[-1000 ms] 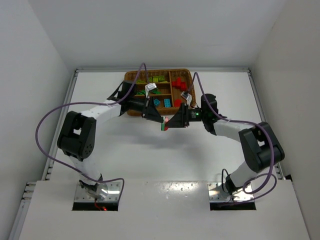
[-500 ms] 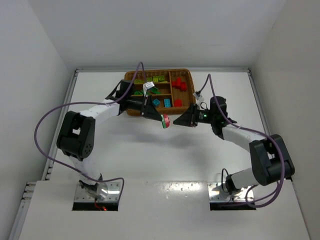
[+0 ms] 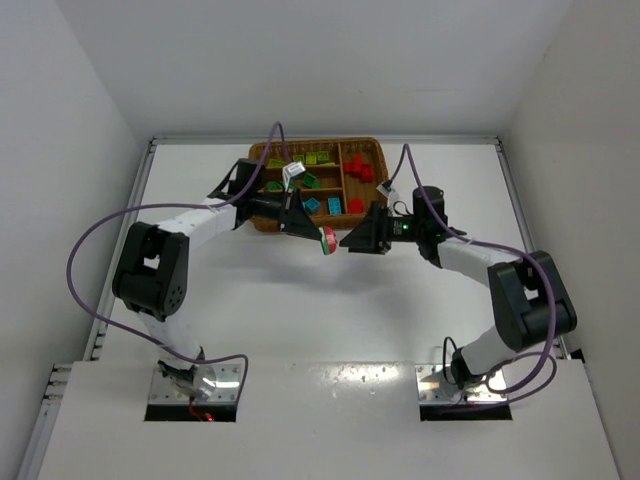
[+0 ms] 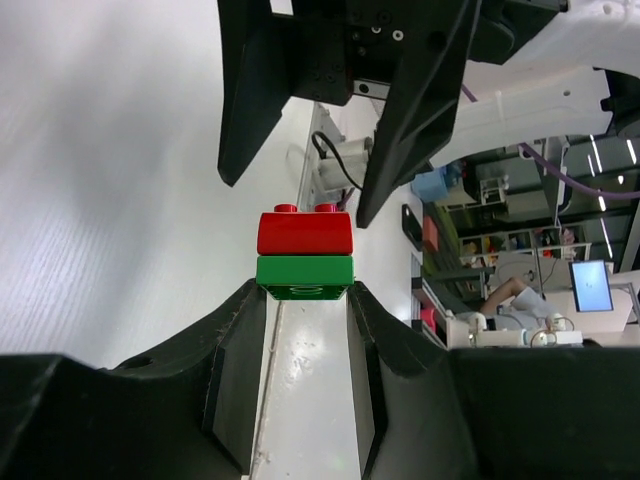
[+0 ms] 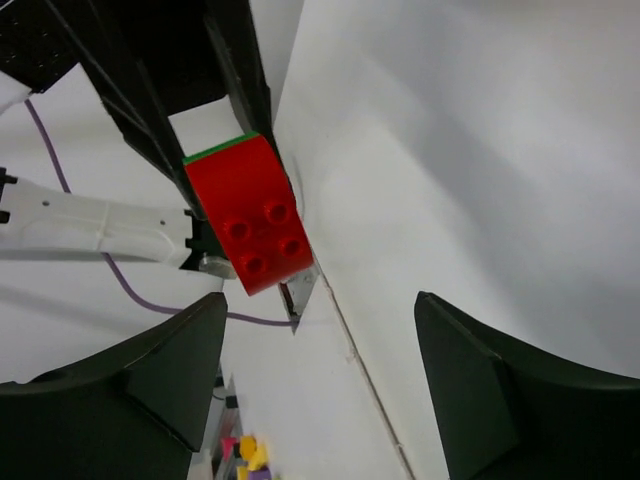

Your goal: Sort the legos into containers by color

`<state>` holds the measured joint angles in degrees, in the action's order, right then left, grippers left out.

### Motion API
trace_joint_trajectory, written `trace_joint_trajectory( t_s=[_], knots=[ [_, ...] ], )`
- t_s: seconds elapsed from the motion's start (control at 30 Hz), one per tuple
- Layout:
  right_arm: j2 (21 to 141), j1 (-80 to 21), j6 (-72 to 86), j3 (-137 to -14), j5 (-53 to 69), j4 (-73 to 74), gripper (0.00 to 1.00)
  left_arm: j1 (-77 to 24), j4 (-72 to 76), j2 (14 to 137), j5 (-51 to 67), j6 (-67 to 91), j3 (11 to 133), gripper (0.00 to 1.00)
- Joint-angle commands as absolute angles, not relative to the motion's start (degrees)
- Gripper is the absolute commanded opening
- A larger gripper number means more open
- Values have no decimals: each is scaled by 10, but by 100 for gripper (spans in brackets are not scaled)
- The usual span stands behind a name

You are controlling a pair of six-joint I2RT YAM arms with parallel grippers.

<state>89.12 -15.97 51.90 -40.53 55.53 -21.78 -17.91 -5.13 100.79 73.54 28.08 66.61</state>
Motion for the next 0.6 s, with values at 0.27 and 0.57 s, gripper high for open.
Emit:
trace_joint_trajectory(
  t_s=[0.27, 0.57],
  knots=[
    [967, -181, 507, -505, 605, -276, 69, -188, -42, 978, 767, 254, 685, 0],
    [983, -207, 520, -519, 631, -315, 56, -193, -42, 983, 767, 254, 690, 0]
  ],
)
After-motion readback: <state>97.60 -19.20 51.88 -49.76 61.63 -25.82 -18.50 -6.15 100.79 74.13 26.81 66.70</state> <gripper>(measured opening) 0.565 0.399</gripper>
